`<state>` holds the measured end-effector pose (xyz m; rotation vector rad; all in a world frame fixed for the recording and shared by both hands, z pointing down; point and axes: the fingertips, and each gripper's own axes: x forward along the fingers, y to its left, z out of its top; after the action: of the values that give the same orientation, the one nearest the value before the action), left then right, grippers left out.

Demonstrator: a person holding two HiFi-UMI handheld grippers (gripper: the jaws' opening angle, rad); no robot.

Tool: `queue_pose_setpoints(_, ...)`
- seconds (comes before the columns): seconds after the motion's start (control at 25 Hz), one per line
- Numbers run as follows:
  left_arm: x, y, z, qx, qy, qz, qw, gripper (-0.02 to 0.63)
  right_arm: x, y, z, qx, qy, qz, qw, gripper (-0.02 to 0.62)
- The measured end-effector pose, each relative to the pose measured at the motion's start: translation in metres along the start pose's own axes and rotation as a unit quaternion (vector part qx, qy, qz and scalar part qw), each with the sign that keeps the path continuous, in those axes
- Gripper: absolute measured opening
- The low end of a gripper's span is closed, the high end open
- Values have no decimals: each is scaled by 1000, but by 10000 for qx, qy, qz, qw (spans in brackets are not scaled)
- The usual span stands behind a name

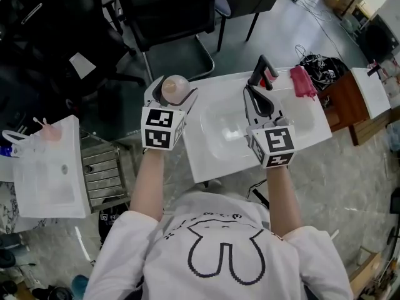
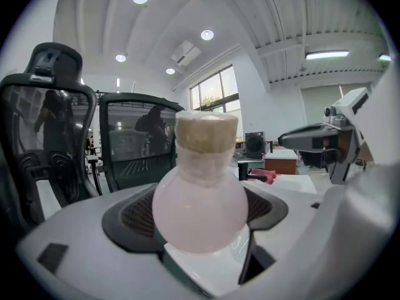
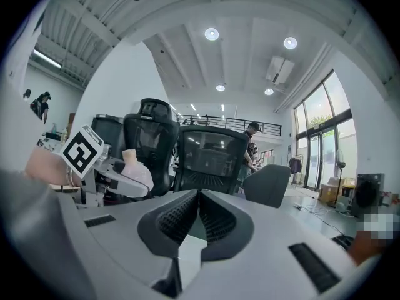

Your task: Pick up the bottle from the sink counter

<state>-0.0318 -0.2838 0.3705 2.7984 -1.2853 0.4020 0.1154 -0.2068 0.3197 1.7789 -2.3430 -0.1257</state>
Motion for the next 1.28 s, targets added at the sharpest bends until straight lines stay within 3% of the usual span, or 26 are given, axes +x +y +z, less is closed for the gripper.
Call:
queue_pose_setpoints(0.64, -42, 1, 83, 212, -972, 676, 9927, 394, -10, -28, 49, -265, -590, 81, 9979, 31)
queue_pose_setpoints(1.28, -69, 6, 148, 510, -1805, 971, 9774, 394, -44, -72, 114, -688, -1361, -590, 9865, 31)
